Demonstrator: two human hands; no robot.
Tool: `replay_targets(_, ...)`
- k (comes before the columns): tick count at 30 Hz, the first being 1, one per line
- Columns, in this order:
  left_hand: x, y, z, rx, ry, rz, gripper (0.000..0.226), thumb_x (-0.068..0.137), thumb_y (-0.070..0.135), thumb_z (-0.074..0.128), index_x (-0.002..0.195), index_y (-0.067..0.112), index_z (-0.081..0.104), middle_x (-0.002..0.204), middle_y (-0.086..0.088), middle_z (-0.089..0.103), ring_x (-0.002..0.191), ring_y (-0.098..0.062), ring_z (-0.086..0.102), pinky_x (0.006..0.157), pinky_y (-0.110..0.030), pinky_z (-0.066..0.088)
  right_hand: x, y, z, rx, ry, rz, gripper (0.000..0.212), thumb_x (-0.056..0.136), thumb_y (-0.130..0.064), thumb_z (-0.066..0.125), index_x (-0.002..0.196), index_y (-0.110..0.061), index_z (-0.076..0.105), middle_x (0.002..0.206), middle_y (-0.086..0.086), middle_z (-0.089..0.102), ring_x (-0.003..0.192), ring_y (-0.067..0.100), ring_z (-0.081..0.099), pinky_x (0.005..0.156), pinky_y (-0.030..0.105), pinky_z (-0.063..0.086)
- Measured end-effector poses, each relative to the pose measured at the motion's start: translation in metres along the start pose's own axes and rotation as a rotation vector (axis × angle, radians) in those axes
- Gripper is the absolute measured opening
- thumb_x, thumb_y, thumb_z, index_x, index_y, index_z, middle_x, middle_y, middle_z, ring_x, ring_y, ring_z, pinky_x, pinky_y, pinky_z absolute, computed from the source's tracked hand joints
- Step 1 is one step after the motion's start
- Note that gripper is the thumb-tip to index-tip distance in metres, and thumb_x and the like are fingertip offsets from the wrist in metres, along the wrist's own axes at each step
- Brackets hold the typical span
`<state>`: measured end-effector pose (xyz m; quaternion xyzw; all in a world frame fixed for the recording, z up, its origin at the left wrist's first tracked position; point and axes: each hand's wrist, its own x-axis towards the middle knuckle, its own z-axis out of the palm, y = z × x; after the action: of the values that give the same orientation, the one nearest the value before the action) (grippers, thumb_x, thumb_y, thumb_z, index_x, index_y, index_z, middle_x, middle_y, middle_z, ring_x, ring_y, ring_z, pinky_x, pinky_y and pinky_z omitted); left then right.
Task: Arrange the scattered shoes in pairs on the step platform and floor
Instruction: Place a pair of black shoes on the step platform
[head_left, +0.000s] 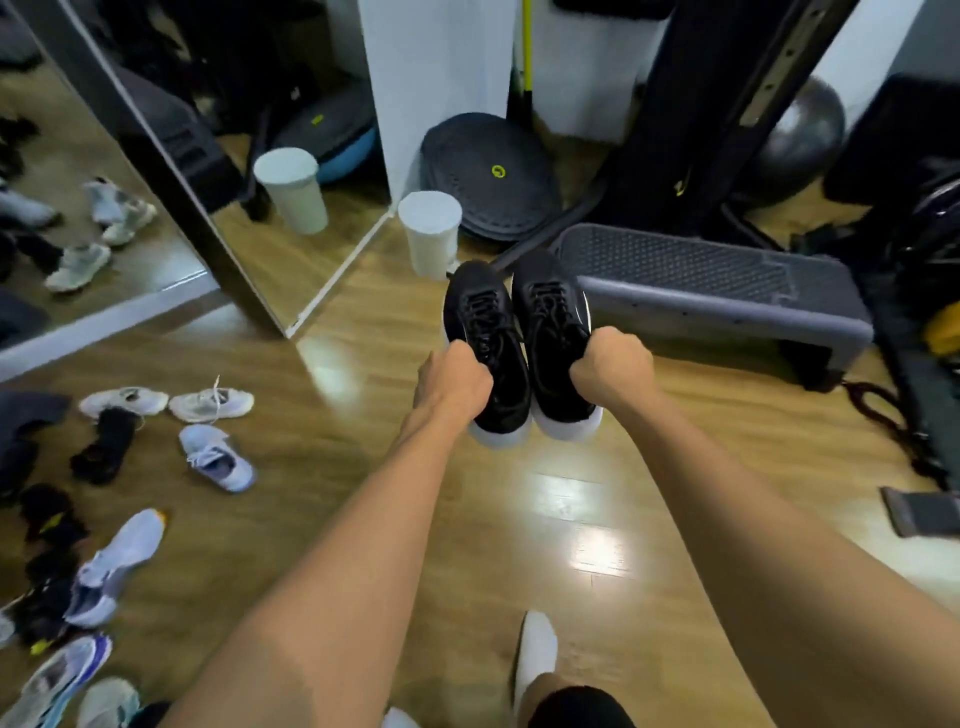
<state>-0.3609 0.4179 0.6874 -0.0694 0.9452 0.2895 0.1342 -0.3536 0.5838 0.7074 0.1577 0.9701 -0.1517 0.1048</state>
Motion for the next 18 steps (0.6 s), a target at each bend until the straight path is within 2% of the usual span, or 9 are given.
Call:
replay_targets(3,0.018,0.051,0.029,0.024,-0.014,0.027,0.013,0.087,0.009,0.042,0.077,0.005,0.051,0.072,-0.014,0.057,0.067,-0.034,0.06,0.059,-0.039,0.052,0.03,0.048,-0.021,0.049,0.033,0.033,0.01,0.079,-0.011,0.053,0.078,-0.005,0.044,0.088,0.017,0.059,0.079,0.036,0.054,0.064,0.033,0.039)
replay_targets(6,0.036,0.091,0.059,0.061,-0.018,0.025,0.01,0.086,0.008,0.043,0.079,0.007,0.049,0.071,-0.009,0.048,0.071,-0.033,0.051,0.057,-0.034,0.039,0.059,0.088,-0.033,0.064,0.027,0.07,0.016,0.078,-0.009,0.052,0.068,-0.008,0.039,0.082,0.014,0.056,0.073,0.033,0.048,0.062,0.032,0.039)
replay_targets(10,0.065,0.133,0.092,0.078,-0.063,0.005,0.012,0.084,0.007,0.042,0.086,0.005,0.054,0.084,-0.016,0.056,0.08,-0.038,0.058,0.061,-0.035,0.045,0.099,0.127,-0.038,0.097,-0.009,0.123,0.007,0.077,-0.01,0.05,0.075,-0.006,0.045,0.084,0.014,0.056,0.08,0.036,0.053,0.064,0.033,0.041)
replay_targets(13,0.102,0.16,0.114,0.079,-0.1,0.026,0.014,0.082,0.006,0.042,0.086,0.004,0.055,0.085,-0.018,0.06,0.076,-0.038,0.061,0.062,-0.038,0.053,0.139,0.15,-0.038,0.098,-0.021,0.143,0.004,0.077,-0.011,0.05,0.078,-0.007,0.051,0.086,0.015,0.061,0.074,0.033,0.05,0.061,0.032,0.04)
replay_targets(16,0.15,0.187,0.134,0.134,-0.126,0.051,0.011,0.081,0.006,0.043,0.079,0.005,0.054,0.083,-0.016,0.061,0.071,-0.036,0.058,0.056,-0.033,0.045,0.185,0.168,-0.041,0.101,-0.042,0.197,0.011,0.077,-0.01,0.05,0.068,-0.011,0.043,0.078,0.011,0.054,0.071,0.031,0.048,0.057,0.031,0.038)
replay_targets(18,0.188,0.206,0.147,0.132,-0.152,0.061,0.011,0.08,0.006,0.043,0.078,0.005,0.054,0.083,-0.017,0.062,0.069,-0.036,0.058,0.056,-0.033,0.044,0.221,0.177,-0.044,0.111,-0.061,0.217,0.01,0.077,-0.01,0.05,0.069,-0.011,0.043,0.079,0.011,0.055,0.072,0.031,0.048,0.058,0.031,0.038)
